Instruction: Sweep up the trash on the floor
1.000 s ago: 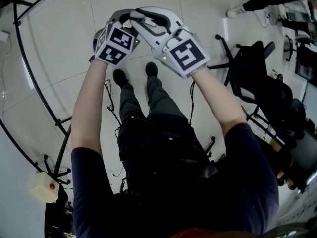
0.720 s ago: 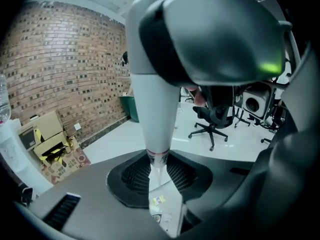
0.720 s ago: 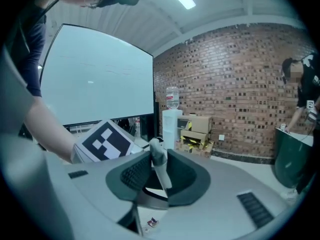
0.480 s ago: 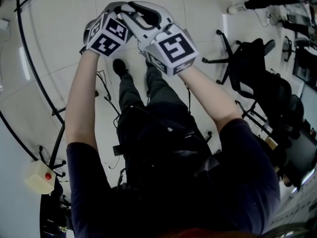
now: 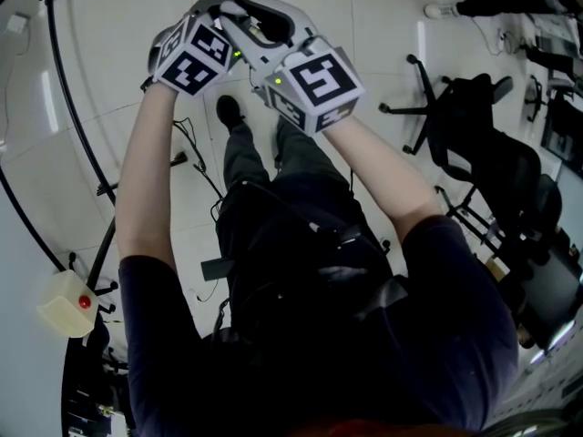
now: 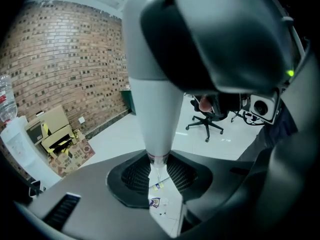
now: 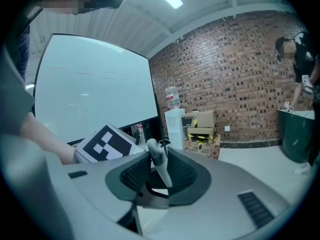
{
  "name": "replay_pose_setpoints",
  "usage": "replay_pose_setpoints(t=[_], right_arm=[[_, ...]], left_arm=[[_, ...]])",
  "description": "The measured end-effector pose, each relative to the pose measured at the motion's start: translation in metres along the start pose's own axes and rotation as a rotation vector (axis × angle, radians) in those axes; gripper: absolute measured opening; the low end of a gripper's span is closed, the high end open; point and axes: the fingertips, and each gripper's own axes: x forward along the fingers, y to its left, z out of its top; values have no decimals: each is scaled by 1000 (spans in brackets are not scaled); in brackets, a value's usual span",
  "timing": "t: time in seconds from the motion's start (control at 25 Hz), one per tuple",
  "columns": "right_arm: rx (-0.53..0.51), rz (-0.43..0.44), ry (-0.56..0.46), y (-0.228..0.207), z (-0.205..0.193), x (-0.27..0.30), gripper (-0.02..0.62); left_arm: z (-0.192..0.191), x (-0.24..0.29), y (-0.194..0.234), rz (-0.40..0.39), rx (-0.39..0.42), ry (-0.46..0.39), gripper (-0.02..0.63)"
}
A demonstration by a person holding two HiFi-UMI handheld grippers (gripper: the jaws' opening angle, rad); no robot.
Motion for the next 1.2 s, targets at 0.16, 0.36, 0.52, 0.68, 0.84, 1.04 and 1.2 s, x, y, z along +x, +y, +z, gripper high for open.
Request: replay_pose_setpoints(t=[0.16,0.36,0.52,0.68,0.84,1.04,1.2], right_arm=[[7,3,-9,15,-3,-4,118],[51,16,-17,30,-3,-7,118],[59,36,-29,40,0,-3,118],[47,59,-30,46,3,2,118],[-17,86,-24,50,6,6,118],[-198,97,-33,37,14,12,109],[-333,112,-37,27,23,28,101]], left_arm=[[-8,-12,-7,14,0,10,101],[-18,-26,-13,44,-21,25,101],[-25,-38,-10,68,-23,39,101],[-29,-46,-4,94,-31,41,101],[-29,-50,1,115,-28,30,101],[-18,-43,14,136,-74,-33,101],[-13,-39,33,146,-82,-39,101]])
